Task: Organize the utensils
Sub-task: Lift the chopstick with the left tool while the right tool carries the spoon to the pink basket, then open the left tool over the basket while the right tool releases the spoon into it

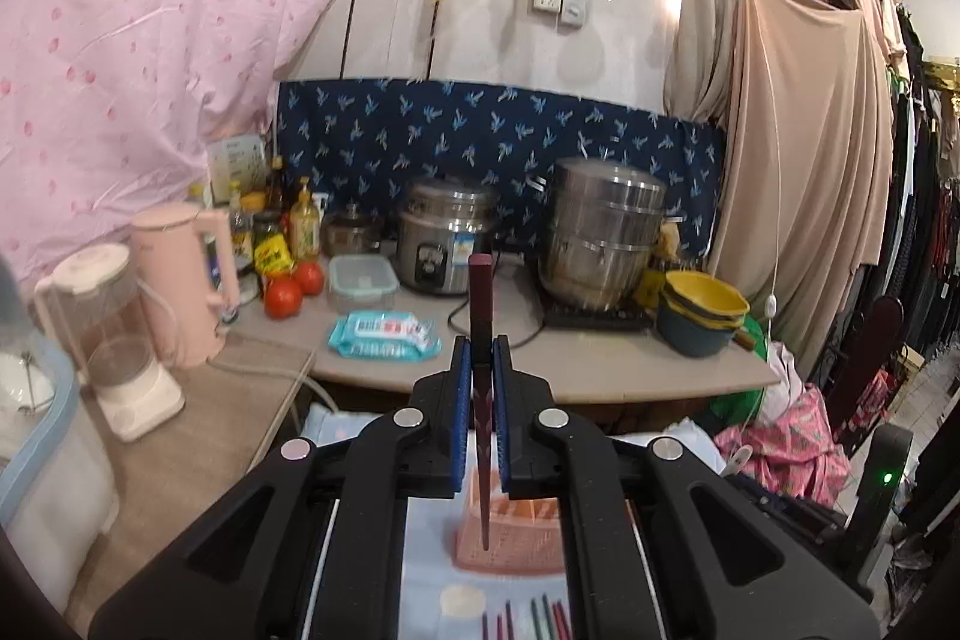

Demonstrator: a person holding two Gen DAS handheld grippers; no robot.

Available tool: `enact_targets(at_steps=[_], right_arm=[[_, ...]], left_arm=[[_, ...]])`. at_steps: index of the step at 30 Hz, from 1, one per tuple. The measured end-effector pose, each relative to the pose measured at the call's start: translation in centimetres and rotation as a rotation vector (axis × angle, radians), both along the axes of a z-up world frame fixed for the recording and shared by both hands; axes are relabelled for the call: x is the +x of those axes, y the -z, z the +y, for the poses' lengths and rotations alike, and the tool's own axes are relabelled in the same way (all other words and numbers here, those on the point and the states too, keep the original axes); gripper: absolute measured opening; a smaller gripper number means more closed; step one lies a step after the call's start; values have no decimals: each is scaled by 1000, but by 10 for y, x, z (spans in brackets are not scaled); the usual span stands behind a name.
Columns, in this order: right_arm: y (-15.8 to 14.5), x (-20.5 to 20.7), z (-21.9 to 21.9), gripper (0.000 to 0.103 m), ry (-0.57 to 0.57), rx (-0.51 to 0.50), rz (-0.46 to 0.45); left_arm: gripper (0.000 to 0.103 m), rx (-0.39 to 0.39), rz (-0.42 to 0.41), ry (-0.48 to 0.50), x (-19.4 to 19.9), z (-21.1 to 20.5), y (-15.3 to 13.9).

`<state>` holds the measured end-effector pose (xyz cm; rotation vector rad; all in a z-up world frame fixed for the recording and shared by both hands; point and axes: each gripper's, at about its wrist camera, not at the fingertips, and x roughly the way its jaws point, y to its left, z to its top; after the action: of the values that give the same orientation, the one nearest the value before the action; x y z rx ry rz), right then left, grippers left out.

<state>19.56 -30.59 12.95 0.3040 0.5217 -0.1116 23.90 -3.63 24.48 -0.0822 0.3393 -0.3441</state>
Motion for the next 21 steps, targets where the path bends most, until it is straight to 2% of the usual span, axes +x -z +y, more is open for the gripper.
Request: enact_targets(at_steps=[3, 7, 14, 18, 19, 20, 21], right_arm=[[0, 23, 0, 5, -3, -9, -6], [14, 48, -1, 5, -1, -14, 23], [53, 72, -5, 5, -11, 2, 106], [60, 69, -4, 9, 6, -11, 106], [60, 66, -4, 10, 11, -22, 103], [59, 63, -3, 15, 15, -28, 97], [57, 60, -4, 22, 18, -29, 90]], left_arm=[[7, -13, -7, 15, 19, -12, 0], [7, -10, 5, 13, 46, -28, 16], [7, 23, 114, 4, 77, -37, 70], [8, 27, 169, -13, 85, -32, 95], [10, 30, 175, -30, 84, -30, 99], [18, 34, 176, -42, 82, -27, 101], [32, 34, 177, -53, 82, -24, 101]])
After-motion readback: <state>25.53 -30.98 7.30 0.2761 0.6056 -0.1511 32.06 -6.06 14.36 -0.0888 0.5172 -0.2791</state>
